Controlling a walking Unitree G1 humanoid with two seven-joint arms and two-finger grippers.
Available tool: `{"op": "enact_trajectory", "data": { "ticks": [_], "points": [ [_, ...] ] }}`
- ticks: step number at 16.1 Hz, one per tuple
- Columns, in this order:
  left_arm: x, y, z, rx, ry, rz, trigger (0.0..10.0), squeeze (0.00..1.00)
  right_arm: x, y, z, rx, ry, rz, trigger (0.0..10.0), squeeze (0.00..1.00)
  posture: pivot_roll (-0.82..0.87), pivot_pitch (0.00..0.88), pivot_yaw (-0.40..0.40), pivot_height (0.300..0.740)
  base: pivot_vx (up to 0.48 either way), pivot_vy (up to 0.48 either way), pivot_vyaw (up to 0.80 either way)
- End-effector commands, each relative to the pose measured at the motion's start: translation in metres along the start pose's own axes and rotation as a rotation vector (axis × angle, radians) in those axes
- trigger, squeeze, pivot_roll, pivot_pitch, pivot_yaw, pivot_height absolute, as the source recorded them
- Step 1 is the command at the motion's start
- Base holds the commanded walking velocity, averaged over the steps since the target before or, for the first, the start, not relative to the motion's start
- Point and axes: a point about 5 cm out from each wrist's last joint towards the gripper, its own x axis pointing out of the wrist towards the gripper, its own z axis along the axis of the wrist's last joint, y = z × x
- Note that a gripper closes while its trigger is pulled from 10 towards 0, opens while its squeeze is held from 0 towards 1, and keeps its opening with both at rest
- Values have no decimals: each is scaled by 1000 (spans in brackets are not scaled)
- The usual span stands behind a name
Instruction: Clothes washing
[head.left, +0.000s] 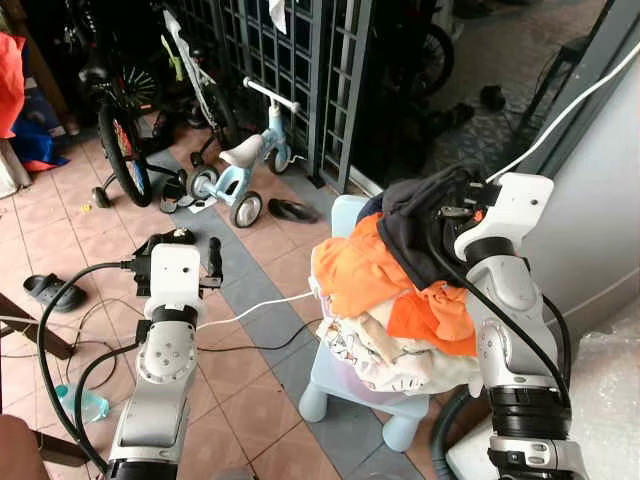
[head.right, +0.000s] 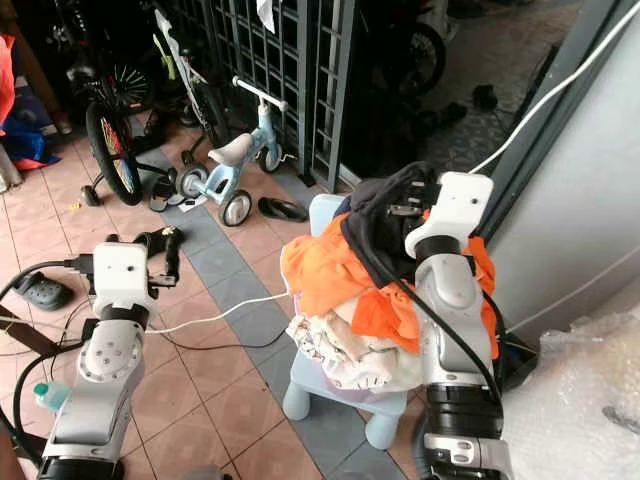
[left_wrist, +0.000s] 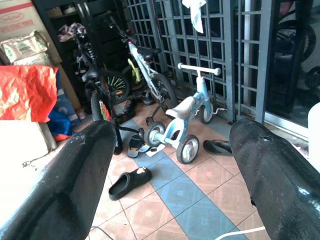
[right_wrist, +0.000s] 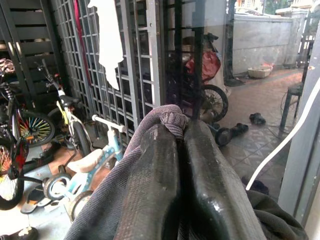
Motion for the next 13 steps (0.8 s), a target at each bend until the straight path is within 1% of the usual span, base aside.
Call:
{"op": "enact_trajectory", "data": {
  "ticks": [1, 6, 11, 13],
  "points": [
    [0, -1, 0, 9, 6, -5, 10000, 0, -1, 2, 5, -3, -16, 5, 0, 0, -18, 0, 10, 740, -240, 0, 0],
    [2, -5, 2, -6, 7, -6, 10000, 0, 0, 3, 6, -19, -5, 26, 0, 0, -18, 0, 3, 740, -287, 0, 0],
    [-1, -4, -1, -5, 15, -9, 10000, 0, 1, 6, 5, -24, 3, 39, 0, 0, -10, 0, -2, 740, -277, 0, 0],
    [-1, -5, 0, -5, 14, -11, 10000, 0, 2, 6, 5, -26, 6, 44, 0, 0, -7, 0, -10, 740, -122, 0, 0]
  ]
}}
